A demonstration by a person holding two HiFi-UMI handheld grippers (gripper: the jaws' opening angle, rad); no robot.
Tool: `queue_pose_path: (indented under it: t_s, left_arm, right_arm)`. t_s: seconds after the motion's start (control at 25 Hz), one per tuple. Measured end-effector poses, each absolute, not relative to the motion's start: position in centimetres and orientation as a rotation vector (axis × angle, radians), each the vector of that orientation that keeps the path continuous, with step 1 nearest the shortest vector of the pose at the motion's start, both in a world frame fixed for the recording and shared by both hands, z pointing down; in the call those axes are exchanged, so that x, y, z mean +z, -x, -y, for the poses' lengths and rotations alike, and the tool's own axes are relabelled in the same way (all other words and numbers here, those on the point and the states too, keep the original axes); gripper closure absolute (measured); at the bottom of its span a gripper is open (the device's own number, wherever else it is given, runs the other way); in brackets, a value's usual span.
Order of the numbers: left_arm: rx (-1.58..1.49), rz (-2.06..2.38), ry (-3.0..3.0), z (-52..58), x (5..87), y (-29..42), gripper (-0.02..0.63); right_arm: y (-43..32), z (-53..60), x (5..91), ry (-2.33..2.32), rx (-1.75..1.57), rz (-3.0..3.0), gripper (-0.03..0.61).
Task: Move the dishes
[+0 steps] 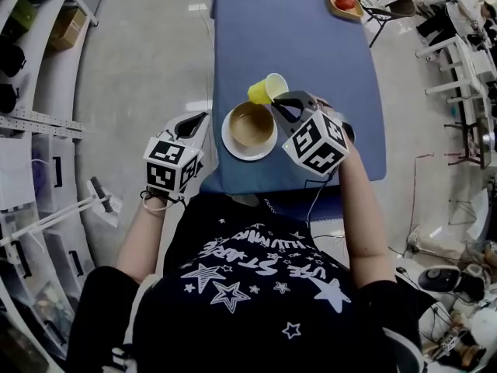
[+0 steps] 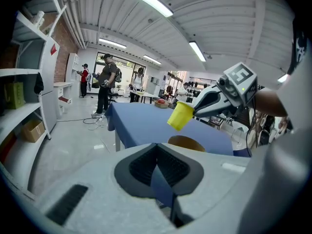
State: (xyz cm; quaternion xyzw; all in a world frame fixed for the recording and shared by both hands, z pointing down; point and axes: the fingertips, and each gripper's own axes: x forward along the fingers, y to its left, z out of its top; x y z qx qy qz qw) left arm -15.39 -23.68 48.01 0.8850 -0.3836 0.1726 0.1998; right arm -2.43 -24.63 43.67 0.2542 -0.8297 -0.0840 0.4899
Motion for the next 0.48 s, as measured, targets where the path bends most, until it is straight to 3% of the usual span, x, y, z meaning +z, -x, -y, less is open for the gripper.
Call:
queue_pose_path:
  t_s: [0.48]
  left_arm:
    - [0.497, 1.044, -2.468, 25.1, 48.6, 15.3, 0.594]
  right_arm:
    - [-1.9, 28.8, 47.1, -0.709, -0.14, 1.805, 0.56]
